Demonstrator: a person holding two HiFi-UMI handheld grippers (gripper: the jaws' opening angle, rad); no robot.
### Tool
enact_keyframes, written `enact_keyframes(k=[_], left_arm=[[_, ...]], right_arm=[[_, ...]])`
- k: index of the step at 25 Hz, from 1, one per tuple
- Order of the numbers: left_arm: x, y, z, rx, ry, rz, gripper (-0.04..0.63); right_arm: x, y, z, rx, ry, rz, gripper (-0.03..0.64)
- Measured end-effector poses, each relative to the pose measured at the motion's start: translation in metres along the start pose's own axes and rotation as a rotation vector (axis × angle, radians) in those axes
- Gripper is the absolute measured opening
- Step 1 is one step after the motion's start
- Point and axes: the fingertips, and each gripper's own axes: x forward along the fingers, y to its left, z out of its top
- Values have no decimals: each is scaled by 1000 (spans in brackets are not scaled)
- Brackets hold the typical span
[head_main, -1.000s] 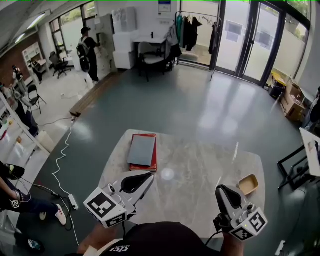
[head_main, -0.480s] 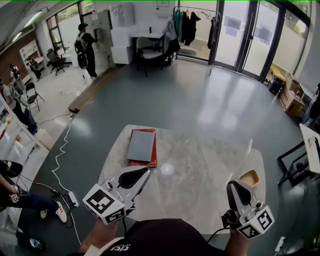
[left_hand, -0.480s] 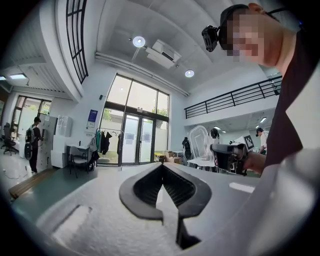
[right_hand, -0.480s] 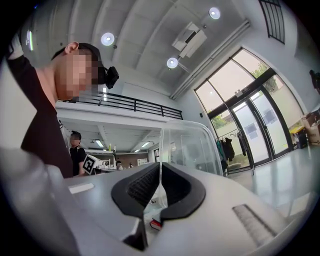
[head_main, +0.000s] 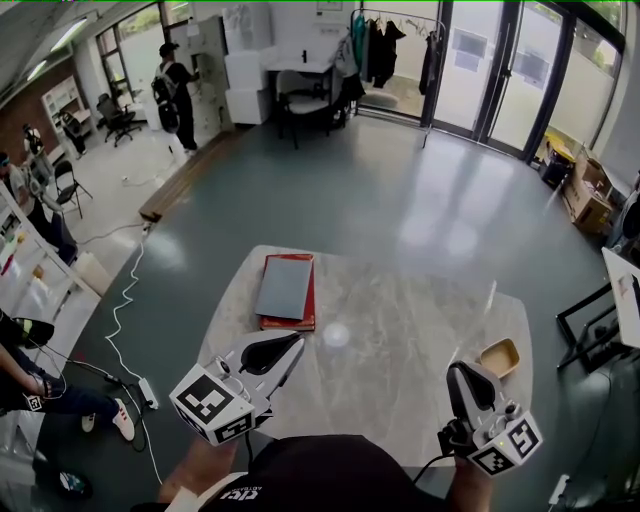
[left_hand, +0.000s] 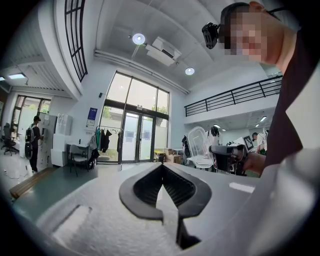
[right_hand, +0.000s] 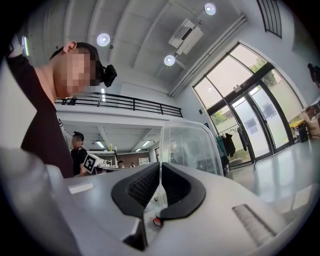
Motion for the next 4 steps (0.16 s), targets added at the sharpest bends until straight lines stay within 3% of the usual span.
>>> enact_keyframes(k=[4], left_arm=[[2, 3, -3, 1, 4, -2, -2]], right_arm=[[3, -2, -5, 6, 2, 1, 14]])
